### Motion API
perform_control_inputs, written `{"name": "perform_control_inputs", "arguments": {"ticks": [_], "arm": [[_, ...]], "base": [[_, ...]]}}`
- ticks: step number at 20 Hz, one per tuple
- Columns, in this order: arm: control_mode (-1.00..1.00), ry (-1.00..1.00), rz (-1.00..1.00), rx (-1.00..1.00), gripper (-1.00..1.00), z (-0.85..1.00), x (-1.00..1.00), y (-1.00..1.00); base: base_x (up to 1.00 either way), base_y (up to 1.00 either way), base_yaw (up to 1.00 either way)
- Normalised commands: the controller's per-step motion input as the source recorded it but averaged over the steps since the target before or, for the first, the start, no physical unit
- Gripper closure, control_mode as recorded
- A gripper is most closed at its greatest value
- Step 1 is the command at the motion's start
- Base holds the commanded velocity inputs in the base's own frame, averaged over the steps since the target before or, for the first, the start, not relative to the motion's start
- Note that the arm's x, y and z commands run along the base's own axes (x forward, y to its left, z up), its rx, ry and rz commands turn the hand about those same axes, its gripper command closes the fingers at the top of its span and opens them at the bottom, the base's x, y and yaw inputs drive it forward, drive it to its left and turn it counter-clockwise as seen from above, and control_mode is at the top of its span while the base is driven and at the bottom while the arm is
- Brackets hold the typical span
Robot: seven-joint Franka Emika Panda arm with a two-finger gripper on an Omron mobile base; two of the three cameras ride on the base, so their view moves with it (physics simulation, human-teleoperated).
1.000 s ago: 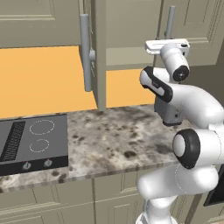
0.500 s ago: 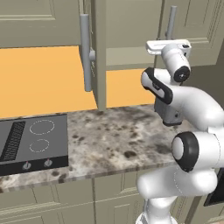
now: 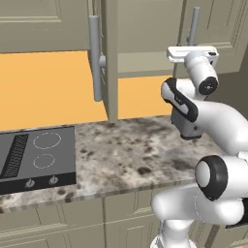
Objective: Get the candle and the beer from the cabinet and move them to the dining counter.
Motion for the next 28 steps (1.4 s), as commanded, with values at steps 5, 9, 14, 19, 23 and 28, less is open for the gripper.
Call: {"name": "perform_control_inputs", "arguments": {"ticks": [5,9,14,19,23,28], "arm": [[-1.00,0.00,0.00,0.00,1.00,0.01,-0.74,-0.65],[-1.00,0.00,0.00,0.00,1.00,0.00,-0.97,-0.79],[-1.00,0.00,0.00,0.01,1.00,0.00,-1.00,-0.82],[-1.00,0.00,0.00,0.02,1.00,0.01,-1.00,-0.90],[-1.00,0.00,0.00,0.00,-1.00,-0.02,-1.00,-0.61],[-1.00,-0.12,0.00,-0.05,-1.00,-0.12,-0.92,0.04]], "base": [[0.00,0.00,0.00],[0.00,0.00,0.00],[0.00,0.00,0.00],[0.00,0.00,0.00],[0.00,0.00,0.00],[0.00,0.00,0.00]]}}
